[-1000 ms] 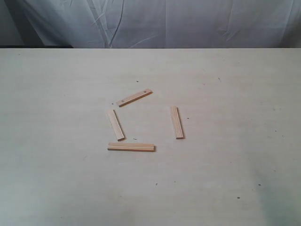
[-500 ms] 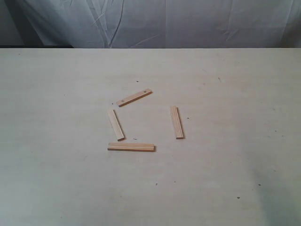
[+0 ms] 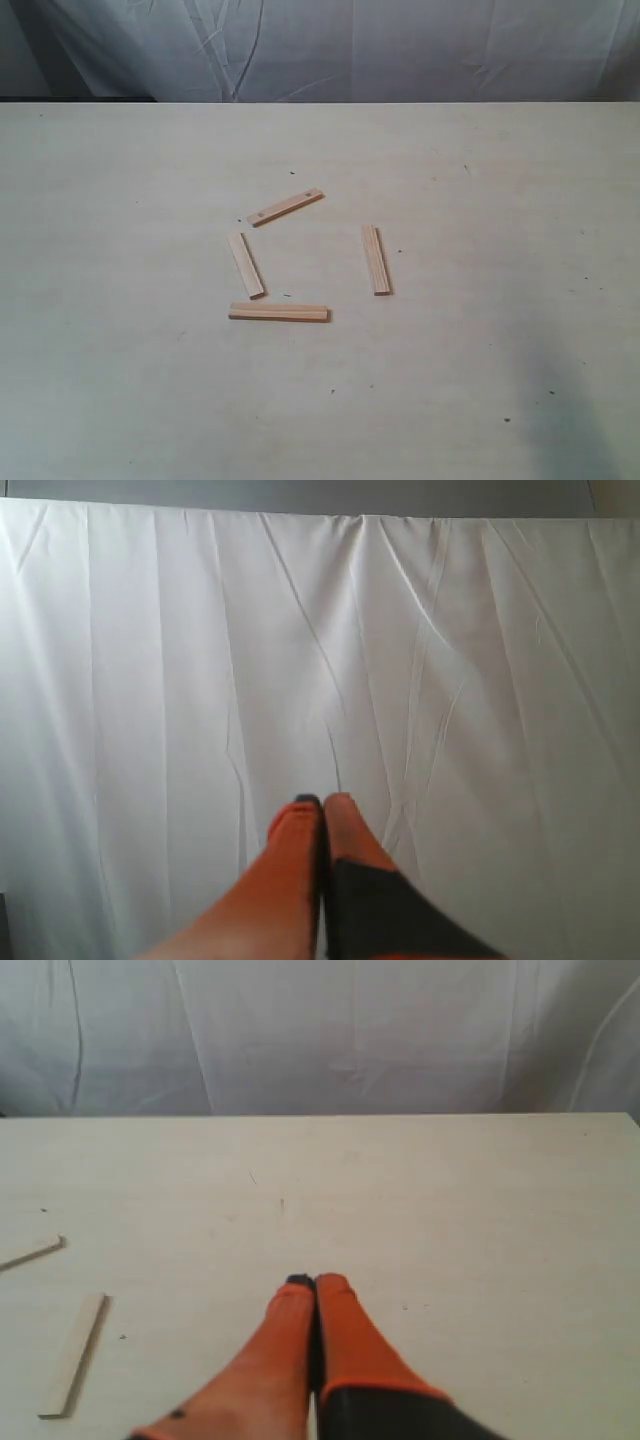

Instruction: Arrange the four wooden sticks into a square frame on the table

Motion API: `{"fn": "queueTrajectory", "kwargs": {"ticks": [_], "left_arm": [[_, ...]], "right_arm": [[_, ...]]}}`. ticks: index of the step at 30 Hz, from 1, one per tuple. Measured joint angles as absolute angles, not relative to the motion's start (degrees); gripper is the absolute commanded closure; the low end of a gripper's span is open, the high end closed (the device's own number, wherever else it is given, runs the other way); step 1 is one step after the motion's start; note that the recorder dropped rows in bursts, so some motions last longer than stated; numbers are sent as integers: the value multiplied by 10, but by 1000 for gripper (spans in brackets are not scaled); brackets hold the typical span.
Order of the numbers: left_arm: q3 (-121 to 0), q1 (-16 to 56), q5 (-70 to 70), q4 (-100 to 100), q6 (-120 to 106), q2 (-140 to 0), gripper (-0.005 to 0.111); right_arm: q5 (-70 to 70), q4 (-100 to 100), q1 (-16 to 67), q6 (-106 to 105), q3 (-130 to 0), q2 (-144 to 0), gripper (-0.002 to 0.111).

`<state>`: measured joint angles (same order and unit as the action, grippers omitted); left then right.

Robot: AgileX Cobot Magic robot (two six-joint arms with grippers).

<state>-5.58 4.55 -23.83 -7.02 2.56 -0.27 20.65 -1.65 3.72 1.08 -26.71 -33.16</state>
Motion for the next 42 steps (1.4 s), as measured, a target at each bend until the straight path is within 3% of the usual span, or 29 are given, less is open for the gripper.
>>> {"fn": "queueTrajectory", "kwargs": {"ticks": [5,10,17,20,25,29,31,36,42], "left_arm": [[-57,45,-216,13,33,-3,107],[-140,45,-21,120,-33,-45,107],[-385,45,334,101,-48,-321,107],[-448,45,425,97,-48,-466,107],[-478,45,406,162,-58,-654,107],[-480,45,361,297,-129,-790,107],[-480,45,344,350,-161,-842,107],[-480,45,309,387,-187,-926,107],[-482,45,275,376,-191,-939,107]], "right_arm": [[130,-6,37,26,-286,-439,109],[139,-59,37,32,-337,-535,109],[307,-83,37,20,-518,-703,109],[350,-126,37,-11,-564,-773,109],[388,-237,50,-82,-582,-897,109],[397,-251,114,-94,-597,-961,108],[400,-252,148,-92,-615,-986,101],[415,-205,219,-26,-689,-1061,71],[463,-144,262,37,-779,-1143,68]]}}
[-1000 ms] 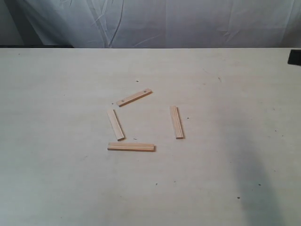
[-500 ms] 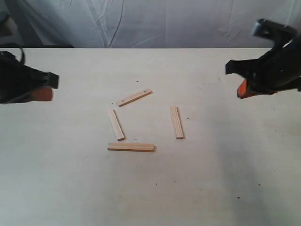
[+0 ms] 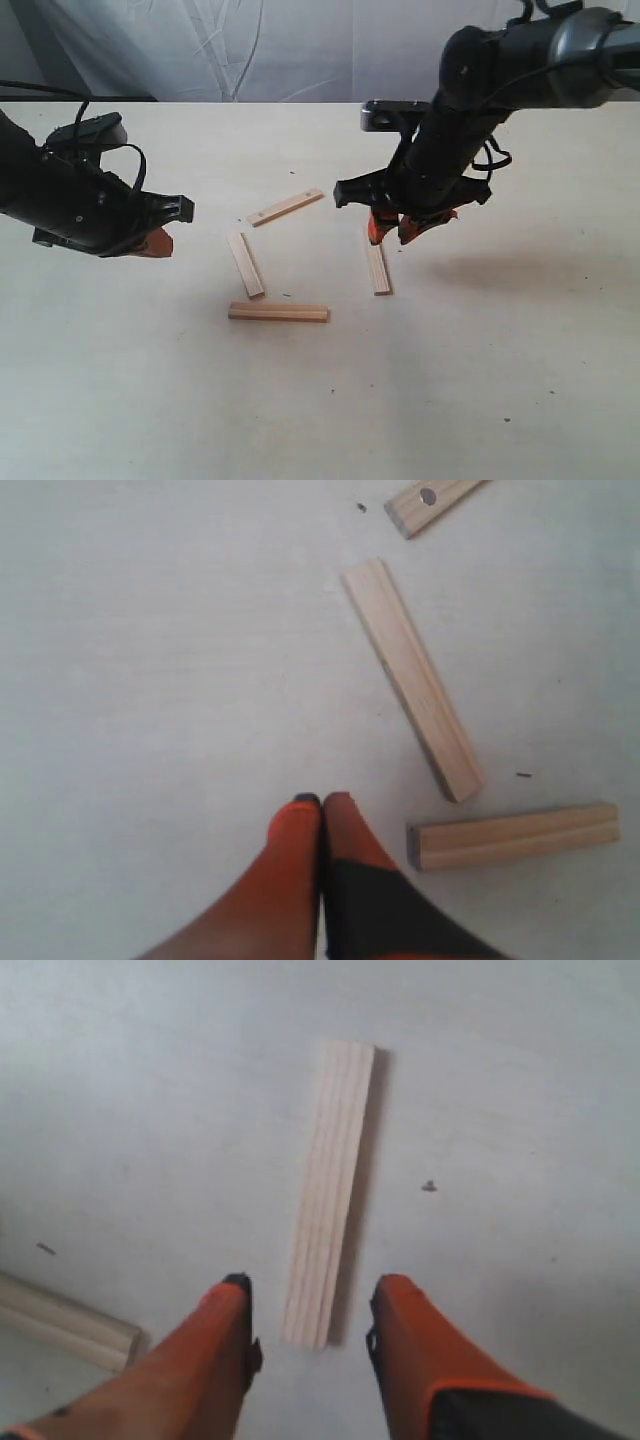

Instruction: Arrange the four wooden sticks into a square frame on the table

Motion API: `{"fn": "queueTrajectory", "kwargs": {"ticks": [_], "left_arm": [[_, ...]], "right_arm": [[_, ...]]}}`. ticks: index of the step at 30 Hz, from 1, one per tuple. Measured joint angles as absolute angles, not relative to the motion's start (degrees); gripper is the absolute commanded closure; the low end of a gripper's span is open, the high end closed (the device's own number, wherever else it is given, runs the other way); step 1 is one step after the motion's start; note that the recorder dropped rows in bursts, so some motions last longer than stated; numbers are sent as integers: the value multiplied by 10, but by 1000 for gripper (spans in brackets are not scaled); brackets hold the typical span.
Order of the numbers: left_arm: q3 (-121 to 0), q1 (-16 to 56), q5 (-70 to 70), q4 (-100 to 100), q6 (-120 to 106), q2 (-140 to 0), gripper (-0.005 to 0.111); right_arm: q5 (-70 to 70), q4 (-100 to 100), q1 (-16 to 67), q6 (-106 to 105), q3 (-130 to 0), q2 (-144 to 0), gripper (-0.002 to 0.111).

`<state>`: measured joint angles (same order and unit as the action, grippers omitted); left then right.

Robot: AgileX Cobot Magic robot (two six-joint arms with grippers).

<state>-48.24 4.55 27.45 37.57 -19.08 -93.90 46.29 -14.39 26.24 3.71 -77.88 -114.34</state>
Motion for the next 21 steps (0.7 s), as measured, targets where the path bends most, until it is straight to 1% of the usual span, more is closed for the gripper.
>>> {"fn": "queueTrajectory", "kwargs": {"ticks": [5,11,13,14,16,17,18,21], "left_arm": [[-482,45,252,370,-191,-939,107],[-482,43,244,365,-196,-939,107],[-482,42,244,365,-201,-939,107],[-483,42,244,365,-204,-939,107],[-489,42,244,365,-210,-939,107],[-492,42,244,365,-211,-939,107],[-499,42,244,365,-212,-939,107],[-518,42,245,365,-215,-939,107]], "right_arm": [[468,-116,279,83,-810,-1190,68],[461,-104,294,109,-812,-1219,69],[454,-100,297,114,-812,-1225,75],[452,-100,299,116,-813,-1230,82],[453,-96,302,116,-814,-1236,98],[453,-95,302,117,-817,-1237,109],[454,-95,302,119,-818,-1238,108],[456,-95,302,120,-820,-1239,108]]}}
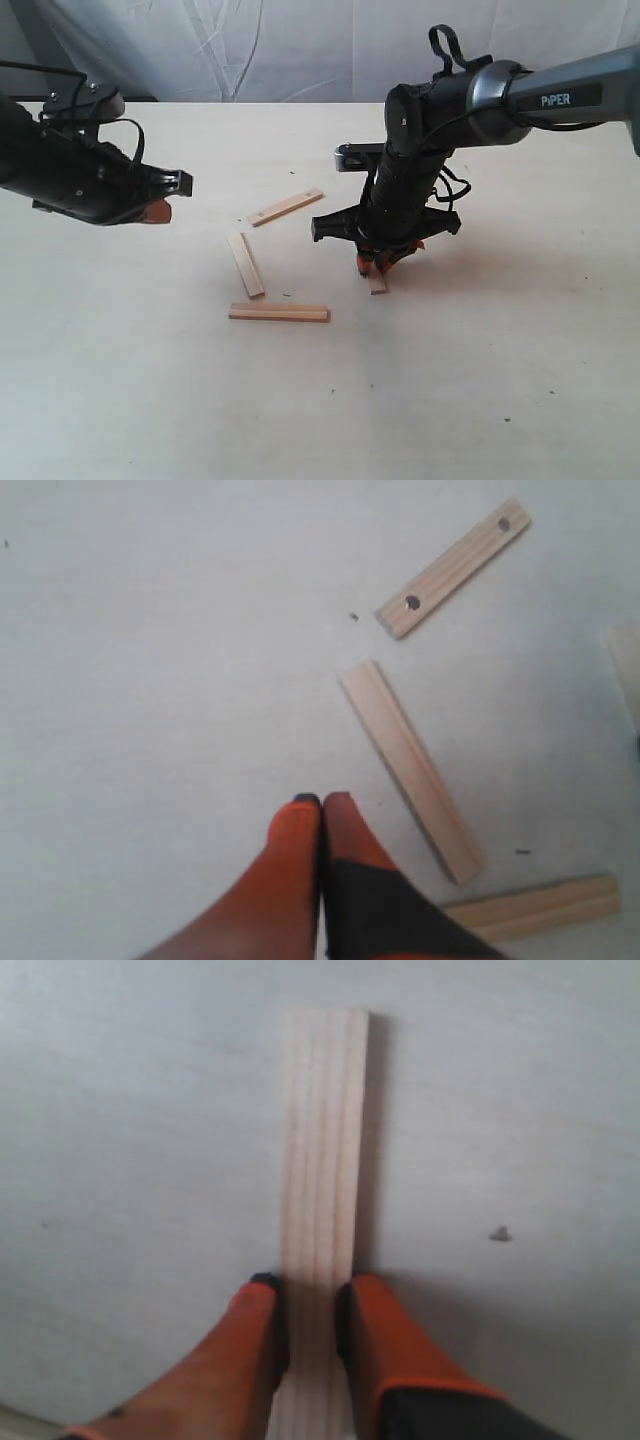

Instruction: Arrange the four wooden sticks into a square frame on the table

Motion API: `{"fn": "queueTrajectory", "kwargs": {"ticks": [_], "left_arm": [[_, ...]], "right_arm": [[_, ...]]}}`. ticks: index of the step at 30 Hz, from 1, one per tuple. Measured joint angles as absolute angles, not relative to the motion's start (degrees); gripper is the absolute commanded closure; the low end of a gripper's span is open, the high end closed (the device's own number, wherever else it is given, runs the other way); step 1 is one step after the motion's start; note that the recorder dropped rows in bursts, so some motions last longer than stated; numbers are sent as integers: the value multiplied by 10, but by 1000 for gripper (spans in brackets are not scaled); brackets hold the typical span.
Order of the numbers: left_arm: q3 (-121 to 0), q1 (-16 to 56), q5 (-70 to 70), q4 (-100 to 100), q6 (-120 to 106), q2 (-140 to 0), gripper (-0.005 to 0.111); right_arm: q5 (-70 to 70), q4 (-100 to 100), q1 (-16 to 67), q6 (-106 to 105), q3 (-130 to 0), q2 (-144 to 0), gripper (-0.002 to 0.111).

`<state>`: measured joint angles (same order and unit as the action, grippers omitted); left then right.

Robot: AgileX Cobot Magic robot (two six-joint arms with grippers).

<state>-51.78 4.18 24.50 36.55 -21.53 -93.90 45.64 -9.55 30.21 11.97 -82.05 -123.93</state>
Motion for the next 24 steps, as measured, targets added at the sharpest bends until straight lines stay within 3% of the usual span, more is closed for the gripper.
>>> {"fn": "queueTrajectory", "kwargs": {"ticks": [6,11,18,24], "left_arm": [[-571,40,246,363,-216,-949,107],[-665,39,256,361,-227,-1031,107],[-833,0,360,418,-229,-1201,107],[-841,-5,415,472,-266,-1235,107]], "right_arm": [[523,-42,304,93,-897,-1249,108],[544,-40,304,17,-1005,-1262,109],[547,-78,305,-77,-1049,-1337,109],[525,-80,305,-100,-1065,-1355,109]]}}
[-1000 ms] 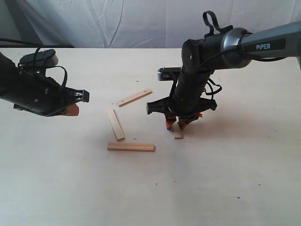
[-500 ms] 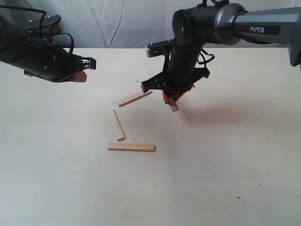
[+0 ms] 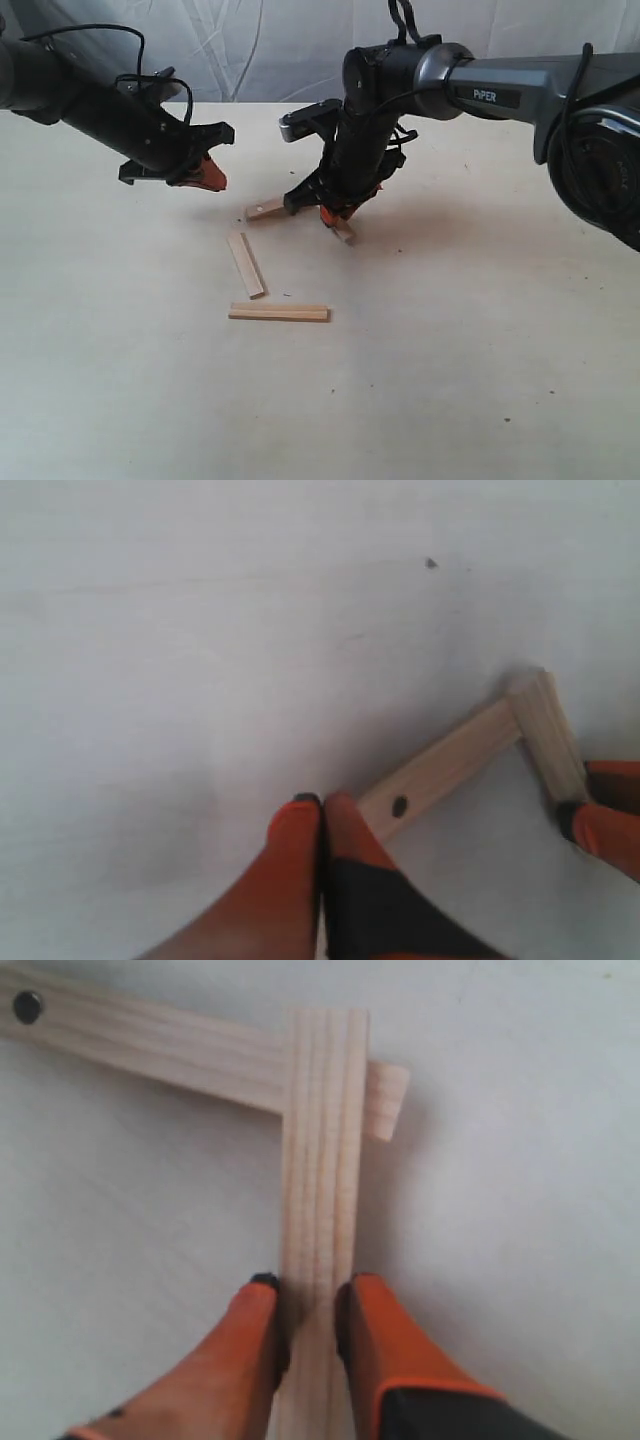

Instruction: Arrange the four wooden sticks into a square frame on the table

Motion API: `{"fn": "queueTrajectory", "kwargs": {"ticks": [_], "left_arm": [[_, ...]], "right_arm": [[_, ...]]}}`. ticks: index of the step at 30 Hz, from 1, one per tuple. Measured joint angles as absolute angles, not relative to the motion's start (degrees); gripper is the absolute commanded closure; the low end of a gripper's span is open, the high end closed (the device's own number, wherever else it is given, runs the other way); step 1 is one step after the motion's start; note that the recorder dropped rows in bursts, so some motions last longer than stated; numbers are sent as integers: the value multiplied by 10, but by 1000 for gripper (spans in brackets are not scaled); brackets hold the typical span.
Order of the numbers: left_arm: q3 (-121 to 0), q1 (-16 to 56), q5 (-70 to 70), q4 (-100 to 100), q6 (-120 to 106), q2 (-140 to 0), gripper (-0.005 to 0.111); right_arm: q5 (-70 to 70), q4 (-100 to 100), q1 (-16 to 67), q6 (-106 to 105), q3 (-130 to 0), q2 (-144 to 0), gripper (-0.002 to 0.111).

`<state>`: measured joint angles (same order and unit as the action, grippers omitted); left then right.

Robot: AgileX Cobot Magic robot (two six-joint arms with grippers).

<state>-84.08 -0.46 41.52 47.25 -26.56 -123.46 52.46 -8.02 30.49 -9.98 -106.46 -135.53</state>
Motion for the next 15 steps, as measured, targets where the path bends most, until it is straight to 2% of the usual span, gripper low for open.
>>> {"fn": "queueTrajectory", "kwargs": {"ticks": [7,15], "left_arm": [[-842,-5,431,520,-289,-1255,107],[-842,-5,431,484,-271,-1250,107]], "right_arm": [[519,-84,305,-110,-1067,-1364,109],[544,-80,302,-58,-1068,-1364,109]]}}
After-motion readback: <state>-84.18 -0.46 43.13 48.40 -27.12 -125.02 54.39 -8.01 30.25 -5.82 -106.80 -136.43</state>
